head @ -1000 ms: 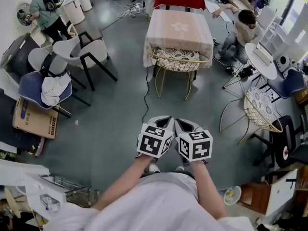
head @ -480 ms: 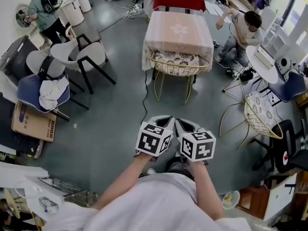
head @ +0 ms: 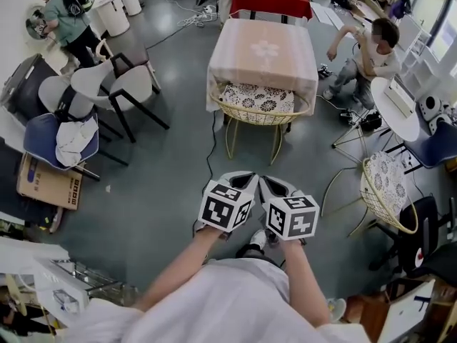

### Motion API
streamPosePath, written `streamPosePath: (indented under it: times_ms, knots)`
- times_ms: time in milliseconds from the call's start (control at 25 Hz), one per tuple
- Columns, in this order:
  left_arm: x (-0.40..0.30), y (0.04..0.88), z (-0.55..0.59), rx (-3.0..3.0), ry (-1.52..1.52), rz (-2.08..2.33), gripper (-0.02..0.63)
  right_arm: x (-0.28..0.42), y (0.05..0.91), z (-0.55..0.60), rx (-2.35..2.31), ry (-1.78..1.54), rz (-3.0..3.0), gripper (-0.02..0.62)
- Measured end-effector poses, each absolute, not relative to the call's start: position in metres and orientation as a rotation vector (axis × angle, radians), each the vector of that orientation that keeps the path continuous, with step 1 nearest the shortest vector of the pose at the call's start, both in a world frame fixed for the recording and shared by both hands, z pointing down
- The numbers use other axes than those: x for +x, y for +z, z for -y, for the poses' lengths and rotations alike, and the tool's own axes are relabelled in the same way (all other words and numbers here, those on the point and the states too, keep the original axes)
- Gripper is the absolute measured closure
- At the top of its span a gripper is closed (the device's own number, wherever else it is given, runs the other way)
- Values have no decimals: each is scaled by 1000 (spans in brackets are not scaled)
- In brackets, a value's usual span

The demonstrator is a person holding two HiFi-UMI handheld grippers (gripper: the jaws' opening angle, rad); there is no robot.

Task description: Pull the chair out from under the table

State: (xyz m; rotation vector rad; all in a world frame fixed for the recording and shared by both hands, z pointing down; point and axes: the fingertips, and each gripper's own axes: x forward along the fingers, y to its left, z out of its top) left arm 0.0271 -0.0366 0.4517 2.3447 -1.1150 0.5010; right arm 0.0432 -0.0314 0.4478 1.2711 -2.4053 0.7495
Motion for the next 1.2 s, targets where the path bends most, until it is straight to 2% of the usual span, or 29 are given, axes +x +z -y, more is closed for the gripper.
streamPosePath:
  times_ms: [520, 1200]
  knots:
    - [94, 460, 98, 2312, 574, 1151, 603, 111, 451, 96, 1215, 788, 2447, 594]
    - [83, 467, 133, 2228, 594, 1264, 602, 123, 457, 130, 1131, 757, 2490, 594]
